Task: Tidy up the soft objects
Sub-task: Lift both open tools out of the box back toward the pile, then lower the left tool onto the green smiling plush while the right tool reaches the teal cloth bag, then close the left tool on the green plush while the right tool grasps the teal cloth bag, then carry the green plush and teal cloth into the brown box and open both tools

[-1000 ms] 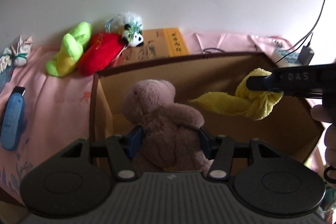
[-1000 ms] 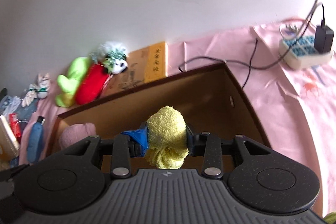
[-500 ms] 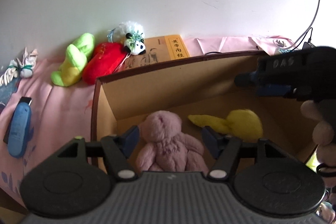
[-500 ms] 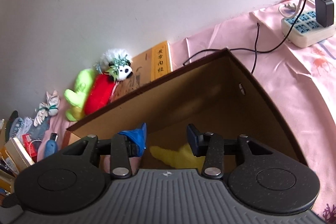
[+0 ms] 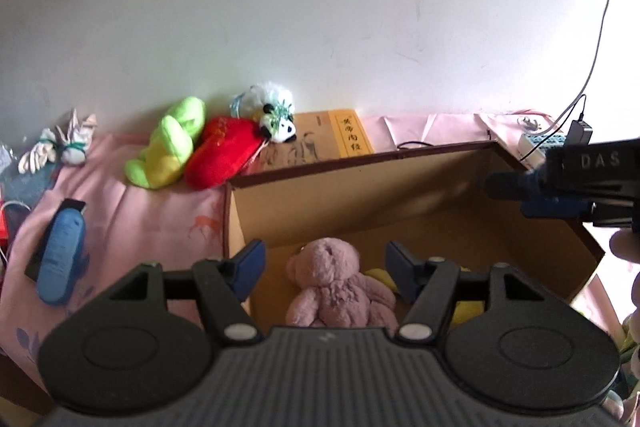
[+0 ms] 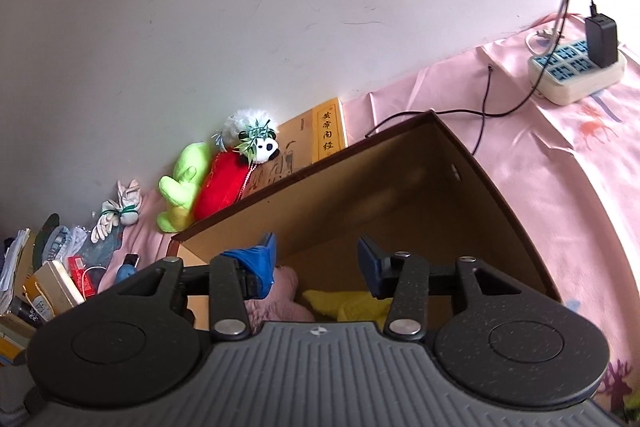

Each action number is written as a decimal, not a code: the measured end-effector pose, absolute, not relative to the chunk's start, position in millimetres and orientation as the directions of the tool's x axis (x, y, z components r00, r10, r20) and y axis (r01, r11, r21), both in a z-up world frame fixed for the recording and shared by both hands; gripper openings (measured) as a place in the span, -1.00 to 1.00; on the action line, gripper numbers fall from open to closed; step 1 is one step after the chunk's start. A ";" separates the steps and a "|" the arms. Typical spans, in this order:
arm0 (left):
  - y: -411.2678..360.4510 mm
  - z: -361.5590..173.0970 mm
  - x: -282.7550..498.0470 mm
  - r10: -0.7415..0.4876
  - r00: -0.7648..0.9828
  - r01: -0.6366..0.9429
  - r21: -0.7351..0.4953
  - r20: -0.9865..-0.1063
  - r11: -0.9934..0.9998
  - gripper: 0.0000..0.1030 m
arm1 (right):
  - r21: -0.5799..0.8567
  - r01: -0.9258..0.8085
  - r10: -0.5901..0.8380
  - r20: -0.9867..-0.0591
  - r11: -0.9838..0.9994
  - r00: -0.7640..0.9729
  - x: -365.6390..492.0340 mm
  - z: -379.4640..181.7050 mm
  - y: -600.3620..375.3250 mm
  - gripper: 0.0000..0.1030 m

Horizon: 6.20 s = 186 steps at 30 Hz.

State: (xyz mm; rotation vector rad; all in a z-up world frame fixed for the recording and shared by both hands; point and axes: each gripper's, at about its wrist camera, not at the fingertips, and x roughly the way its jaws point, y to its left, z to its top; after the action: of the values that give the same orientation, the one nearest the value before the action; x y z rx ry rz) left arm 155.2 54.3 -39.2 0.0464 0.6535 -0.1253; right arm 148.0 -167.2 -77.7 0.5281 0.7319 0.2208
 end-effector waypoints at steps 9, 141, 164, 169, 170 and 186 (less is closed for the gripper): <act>49.2 -28.8 140.2 -0.064 0.748 0.096 0.013 -0.661 0.995 0.32 | 0.557 0.004 0.359 -0.542 0.831 0.760 103.4 -66.6 -192.8 -0.43; 86.9 -89.2 21.2 -0.090 0.638 -0.044 -0.153 -0.764 0.987 0.09 | 0.258 -0.675 0.626 -0.679 0.691 0.382 -66.9 -131.2 -227.6 -1.00; 74.9 -36.0 -8.8 -0.159 0.727 0.041 -0.189 -0.668 0.981 0.10 | 0.465 -0.578 0.682 -0.693 0.670 0.233 -55.0 -176.3 -236.5 -0.80; 72.9 -37.1 -9.3 -0.158 0.721 0.040 -0.187 -0.675 0.982 0.10 | 0.429 -0.689 0.703 -0.692 0.584 0.164 -63.1 -170.8 -214.5 -0.73; 72.6 -37.3 -9.4 -0.159 0.720 0.041 -0.187 -0.676 0.981 0.10 | 0.414 -0.711 0.699 -0.698 0.569 0.153 -64.6 -170.1 -210.3 -0.72; 71.9 -37.1 -10.6 -0.161 0.720 0.035 -0.197 -0.675 0.980 0.10 | 0.057 -0.879 0.584 -0.767 0.473 0.265 -86.7 -179.1 -178.2 -0.61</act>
State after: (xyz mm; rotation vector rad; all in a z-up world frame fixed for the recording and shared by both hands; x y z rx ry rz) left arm -10.6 71.9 -37.1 -0.1751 0.7608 -0.1091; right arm -86.7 -178.2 -179.1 -0.4236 0.8185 1.0291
